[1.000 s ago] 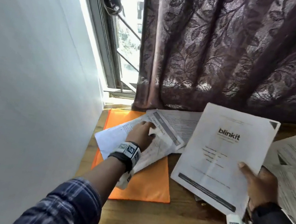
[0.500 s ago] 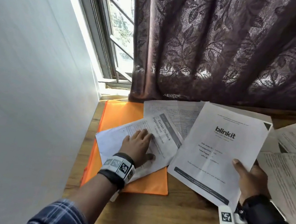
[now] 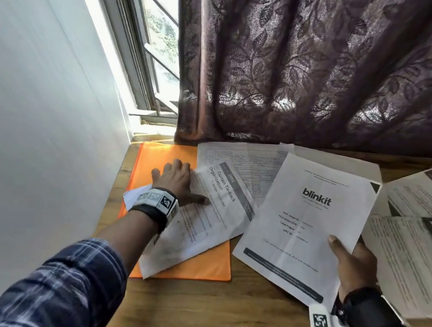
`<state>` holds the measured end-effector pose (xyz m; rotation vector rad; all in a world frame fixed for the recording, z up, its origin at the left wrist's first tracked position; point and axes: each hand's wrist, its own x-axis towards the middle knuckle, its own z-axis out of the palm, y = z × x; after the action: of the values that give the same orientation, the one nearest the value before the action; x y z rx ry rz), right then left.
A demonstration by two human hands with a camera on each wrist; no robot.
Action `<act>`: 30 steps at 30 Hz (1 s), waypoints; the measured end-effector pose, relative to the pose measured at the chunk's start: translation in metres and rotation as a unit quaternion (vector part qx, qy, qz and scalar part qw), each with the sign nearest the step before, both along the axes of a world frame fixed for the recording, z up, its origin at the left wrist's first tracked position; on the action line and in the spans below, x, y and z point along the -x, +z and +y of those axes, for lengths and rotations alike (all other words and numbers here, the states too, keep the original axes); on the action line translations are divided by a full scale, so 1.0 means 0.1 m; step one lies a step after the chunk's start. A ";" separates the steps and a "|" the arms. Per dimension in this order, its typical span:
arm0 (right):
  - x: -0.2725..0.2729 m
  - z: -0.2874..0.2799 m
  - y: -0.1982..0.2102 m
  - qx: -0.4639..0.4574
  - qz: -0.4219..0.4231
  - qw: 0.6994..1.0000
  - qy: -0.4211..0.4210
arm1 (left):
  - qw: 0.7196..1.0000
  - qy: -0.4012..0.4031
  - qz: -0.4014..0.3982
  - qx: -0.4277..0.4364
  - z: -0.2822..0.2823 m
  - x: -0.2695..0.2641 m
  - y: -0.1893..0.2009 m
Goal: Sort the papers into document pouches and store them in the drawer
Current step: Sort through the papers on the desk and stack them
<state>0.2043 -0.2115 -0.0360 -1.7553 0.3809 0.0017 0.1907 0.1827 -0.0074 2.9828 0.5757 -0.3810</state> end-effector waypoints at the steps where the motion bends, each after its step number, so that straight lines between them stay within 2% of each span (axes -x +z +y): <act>1: 0.00 -0.01 -0.01 0.004 0.000 1.000 0.001 | 1.000 -0.004 0.007 -0.001 0.02 -0.03 0.00; 9: 0.08 0.04 0.11 0.004 0.002 1.000 0.015 | 0.998 -0.007 0.009 0.058 0.10 -0.07 0.04; 14: 0.09 0.05 0.16 -0.005 0.007 1.000 0.014 | 0.970 0.045 -0.074 0.227 0.21 -0.06 0.11; 17: 0.11 0.07 0.19 -0.012 0.008 1.000 0.011 | 0.942 0.046 -0.148 0.298 0.33 0.01 0.13; 20: 0.12 0.07 0.20 -0.015 0.009 1.000 0.012 | 0.885 0.089 -0.218 0.402 0.41 0.12 0.13; 22: 0.11 0.07 0.19 -0.010 0.013 1.000 0.012 | 0.852 0.119 -0.255 0.441 0.41 0.19 0.14; 25: 0.10 0.06 0.18 0.010 0.014 1.000 0.018 | 0.814 0.153 -0.275 0.489 0.35 0.27 0.14; 30: 0.09 0.11 0.24 0.007 0.002 0.999 0.037 | 0.779 0.157 -0.281 0.538 0.21 0.28 0.15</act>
<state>0.1954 -0.2008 -0.0116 -1.7817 0.3204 0.0559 0.1630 0.2041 0.0071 1.7026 0.5067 0.1877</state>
